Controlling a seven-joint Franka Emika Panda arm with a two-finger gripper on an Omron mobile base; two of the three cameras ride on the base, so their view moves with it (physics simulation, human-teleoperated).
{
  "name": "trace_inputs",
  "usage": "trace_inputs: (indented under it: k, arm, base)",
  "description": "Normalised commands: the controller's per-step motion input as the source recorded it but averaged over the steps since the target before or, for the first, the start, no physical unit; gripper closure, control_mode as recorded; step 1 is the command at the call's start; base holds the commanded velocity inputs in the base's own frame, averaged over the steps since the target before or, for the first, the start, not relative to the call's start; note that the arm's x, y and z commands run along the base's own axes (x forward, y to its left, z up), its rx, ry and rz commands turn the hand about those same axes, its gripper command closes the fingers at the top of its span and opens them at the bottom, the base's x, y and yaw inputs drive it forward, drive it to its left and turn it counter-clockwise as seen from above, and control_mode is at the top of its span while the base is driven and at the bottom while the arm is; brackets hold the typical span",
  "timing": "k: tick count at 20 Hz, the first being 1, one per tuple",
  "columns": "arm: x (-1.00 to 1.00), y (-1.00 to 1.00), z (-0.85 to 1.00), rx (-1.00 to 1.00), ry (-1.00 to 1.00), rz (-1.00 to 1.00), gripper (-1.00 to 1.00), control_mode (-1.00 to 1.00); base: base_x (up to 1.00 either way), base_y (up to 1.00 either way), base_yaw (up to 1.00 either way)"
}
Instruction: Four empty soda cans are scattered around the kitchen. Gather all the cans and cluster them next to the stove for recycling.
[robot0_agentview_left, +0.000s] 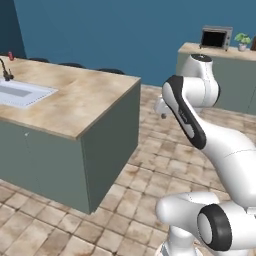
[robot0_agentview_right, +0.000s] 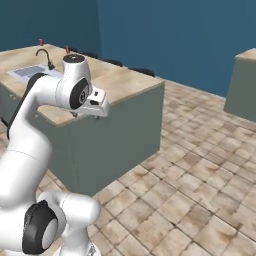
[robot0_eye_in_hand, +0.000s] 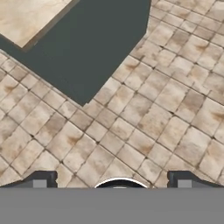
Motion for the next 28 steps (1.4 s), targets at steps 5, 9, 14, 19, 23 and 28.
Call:
trace_inputs:
  k: [5,9,14,19,23,28]
  arm:
    - [0.0,0.0,0.0,0.0,0.0,0.0,-1.0,1.0]
    - [0.0,0.0,0.0,0.0,0.0,0.0,-1.0,1.0]
    - [0.0,0.0,0.0,0.0,0.0,0.0,-1.0,1.0]
    - [0.0,0.0,0.0,0.0,0.0,0.0,-1.0,1.0]
    - [0.0,0.0,0.0,0.0,0.0,0.0,-1.0,1.0]
    - [0.0,0.0,0.0,0.0,0.0,0.0,-1.0,1.0]
  base:
    - [0.6,-0.19,0.21]
    - [0.59,-0.25,0.17]
    - [0.54,-0.31,0.15]
    - [0.52,-0.34,0.11]
    - [0.48,-0.38,0.08]
    - [0.46,-0.38,0.1]
